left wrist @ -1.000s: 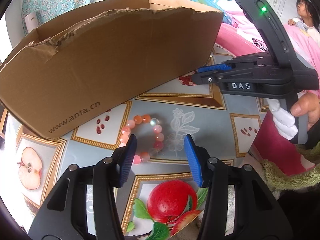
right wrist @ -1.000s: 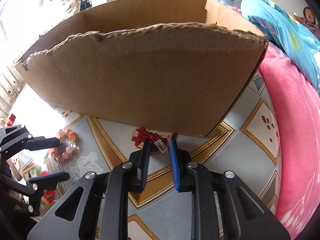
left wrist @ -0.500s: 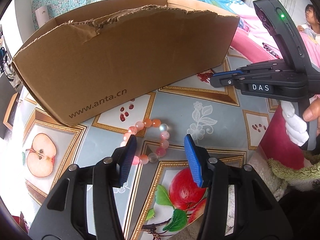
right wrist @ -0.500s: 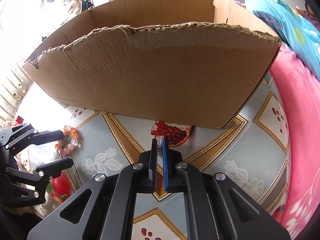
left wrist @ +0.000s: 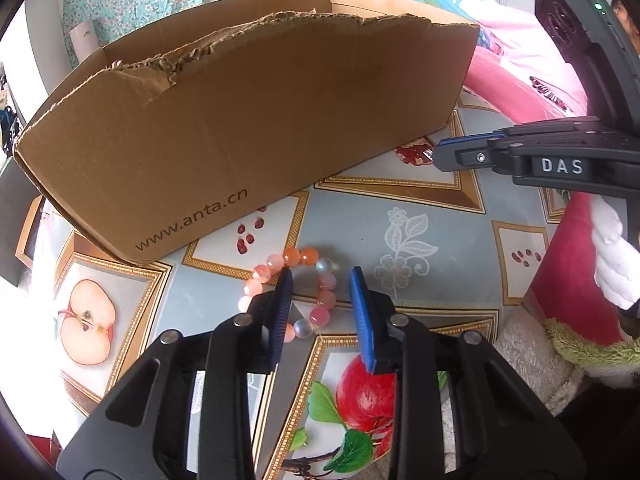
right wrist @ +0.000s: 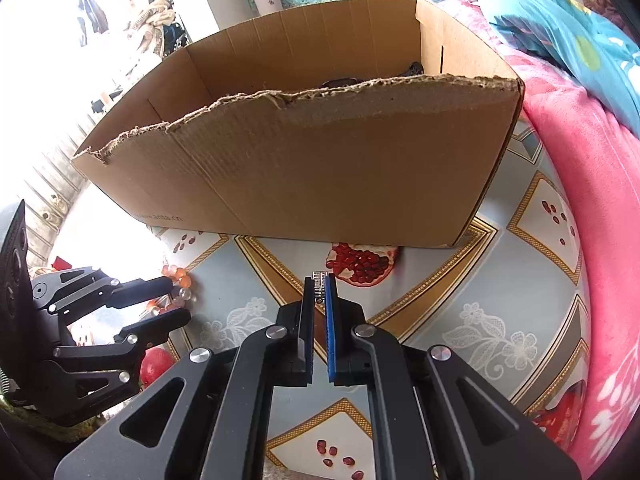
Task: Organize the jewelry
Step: 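Close the left gripper on the bead bracelet while the right gripper holds the red charm, then lift and carry the bracelet and red charm with both grippers over the box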
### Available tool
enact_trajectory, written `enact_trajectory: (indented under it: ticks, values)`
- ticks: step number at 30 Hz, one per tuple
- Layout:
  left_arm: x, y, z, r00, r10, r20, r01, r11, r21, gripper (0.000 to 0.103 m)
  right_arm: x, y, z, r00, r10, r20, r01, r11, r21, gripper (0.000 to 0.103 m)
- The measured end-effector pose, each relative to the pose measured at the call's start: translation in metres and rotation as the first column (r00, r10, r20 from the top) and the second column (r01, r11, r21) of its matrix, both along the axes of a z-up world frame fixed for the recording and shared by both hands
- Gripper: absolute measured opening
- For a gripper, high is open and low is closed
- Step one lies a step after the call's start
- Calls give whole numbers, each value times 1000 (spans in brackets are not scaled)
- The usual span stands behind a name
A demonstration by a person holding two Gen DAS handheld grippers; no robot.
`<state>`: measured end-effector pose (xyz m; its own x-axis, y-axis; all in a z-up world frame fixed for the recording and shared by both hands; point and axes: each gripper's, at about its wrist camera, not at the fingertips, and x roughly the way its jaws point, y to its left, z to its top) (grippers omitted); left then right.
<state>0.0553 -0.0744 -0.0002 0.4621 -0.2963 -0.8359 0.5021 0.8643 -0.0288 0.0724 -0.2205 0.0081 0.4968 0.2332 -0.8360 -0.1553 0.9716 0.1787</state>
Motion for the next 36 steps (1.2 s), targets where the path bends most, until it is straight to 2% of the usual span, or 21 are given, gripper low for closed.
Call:
enact_trajectory:
  ticks: [6, 12, 23, 36]
  values:
    - [8, -4, -1, 1000, 27, 0, -27, 1000, 16, 9, -6, 12, 2, 1000, -5, 12, 5, 1000, 19, 5]
    - [10, 1, 2, 999, 37, -6, -37, 999, -22, 8, -13, 13, 8, 1000, -9, 27, 8, 999, 41, 5]
    - [-2, 21, 20, 996, 79, 43, -75, 993, -92, 8, -27, 22, 25, 997, -6, 77, 1, 997, 71, 5]
    - [-14, 56, 63, 979, 151, 139, -126, 976, -175, 8, -42, 26, 64, 983, -6, 186, -13, 995, 101, 5]
